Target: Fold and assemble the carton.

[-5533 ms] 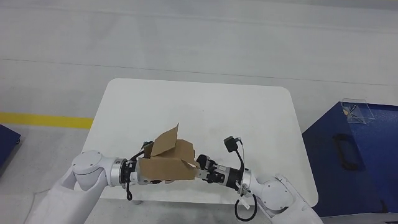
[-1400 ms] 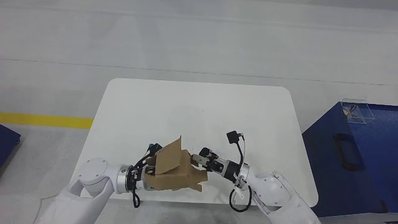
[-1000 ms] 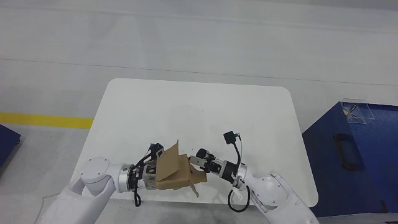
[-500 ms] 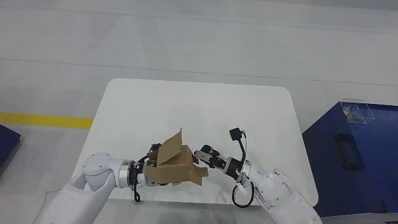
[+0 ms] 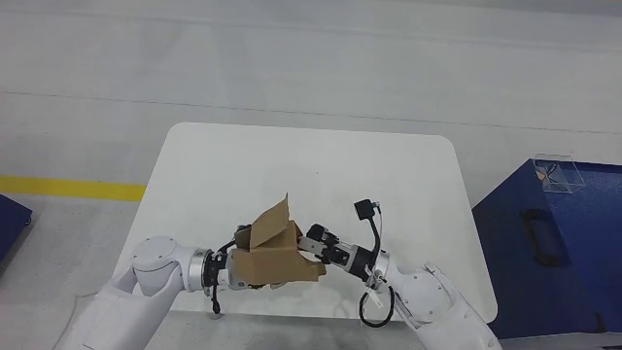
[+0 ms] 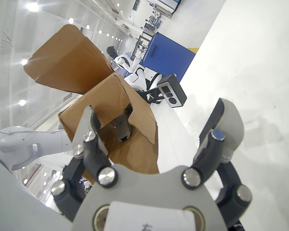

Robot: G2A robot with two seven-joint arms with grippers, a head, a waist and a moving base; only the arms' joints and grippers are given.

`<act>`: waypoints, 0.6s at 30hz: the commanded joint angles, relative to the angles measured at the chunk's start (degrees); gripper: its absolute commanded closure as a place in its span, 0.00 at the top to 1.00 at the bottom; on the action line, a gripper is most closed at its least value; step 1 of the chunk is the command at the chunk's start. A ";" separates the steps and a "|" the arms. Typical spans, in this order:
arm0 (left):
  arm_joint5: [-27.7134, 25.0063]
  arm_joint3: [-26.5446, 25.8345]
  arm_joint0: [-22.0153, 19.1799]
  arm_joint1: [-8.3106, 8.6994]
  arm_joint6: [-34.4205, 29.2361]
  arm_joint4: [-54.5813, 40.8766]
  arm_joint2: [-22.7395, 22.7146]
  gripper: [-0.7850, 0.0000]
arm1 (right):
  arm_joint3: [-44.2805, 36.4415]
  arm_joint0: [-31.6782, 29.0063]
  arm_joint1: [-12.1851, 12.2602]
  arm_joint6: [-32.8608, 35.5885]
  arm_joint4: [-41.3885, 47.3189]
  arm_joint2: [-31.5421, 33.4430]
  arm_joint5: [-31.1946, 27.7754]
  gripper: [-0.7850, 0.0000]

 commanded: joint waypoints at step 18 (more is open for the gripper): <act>-2.77 1.50 1.46 -0.19 -0.55 -4.12 -1.19 0.00 | -0.27 -2.27 0.21 -0.75 1.77 2.76 -1.83 1.00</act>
